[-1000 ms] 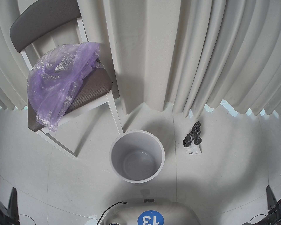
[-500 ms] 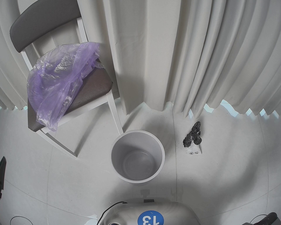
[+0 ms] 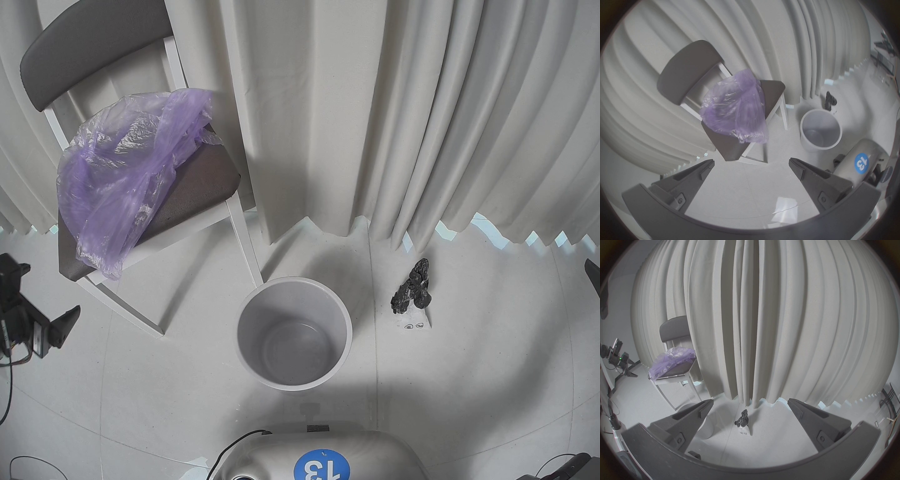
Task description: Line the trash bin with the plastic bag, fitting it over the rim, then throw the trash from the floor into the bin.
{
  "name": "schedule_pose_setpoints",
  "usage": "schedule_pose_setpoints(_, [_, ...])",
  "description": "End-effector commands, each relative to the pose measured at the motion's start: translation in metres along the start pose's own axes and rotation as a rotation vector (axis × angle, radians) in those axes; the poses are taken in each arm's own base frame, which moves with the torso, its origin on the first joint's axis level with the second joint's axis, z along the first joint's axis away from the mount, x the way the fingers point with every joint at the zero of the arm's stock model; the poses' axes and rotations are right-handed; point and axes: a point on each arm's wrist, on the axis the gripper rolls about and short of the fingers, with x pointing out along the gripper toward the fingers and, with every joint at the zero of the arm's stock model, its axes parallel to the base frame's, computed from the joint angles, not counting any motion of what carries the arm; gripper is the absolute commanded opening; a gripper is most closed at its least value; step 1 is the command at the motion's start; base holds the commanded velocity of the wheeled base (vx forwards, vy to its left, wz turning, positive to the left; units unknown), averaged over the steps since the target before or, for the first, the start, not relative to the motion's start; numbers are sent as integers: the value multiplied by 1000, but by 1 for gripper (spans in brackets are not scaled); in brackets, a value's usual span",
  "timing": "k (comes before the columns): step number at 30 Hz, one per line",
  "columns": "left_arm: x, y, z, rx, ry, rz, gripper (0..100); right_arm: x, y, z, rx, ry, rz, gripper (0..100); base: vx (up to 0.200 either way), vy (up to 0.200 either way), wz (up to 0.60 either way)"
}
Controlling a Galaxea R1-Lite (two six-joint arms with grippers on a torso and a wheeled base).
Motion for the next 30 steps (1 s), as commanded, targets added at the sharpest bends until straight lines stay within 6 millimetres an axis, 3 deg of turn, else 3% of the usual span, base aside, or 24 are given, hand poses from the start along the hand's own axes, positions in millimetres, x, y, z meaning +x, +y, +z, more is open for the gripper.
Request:
schedule_pose_setpoints(1, [49, -16, 16, 96, 73, -36, 100, 8, 0, -6, -7, 41, 11, 100, 0, 0, 0])
schedule_pose_setpoints(5, [69, -23, 30, 121, 81, -12, 100, 11, 0, -7, 0, 47, 22, 100, 0, 0, 0])
schedule_pose_setpoints(15, [87, -26, 53, 189, 82, 77, 100, 11, 1, -9, 3, 56, 24, 100, 0, 0, 0])
schedule_pose_setpoints(30, [99, -28, 54, 337, 159, 220, 100, 20, 0, -12, 8, 90, 29, 100, 0, 0, 0])
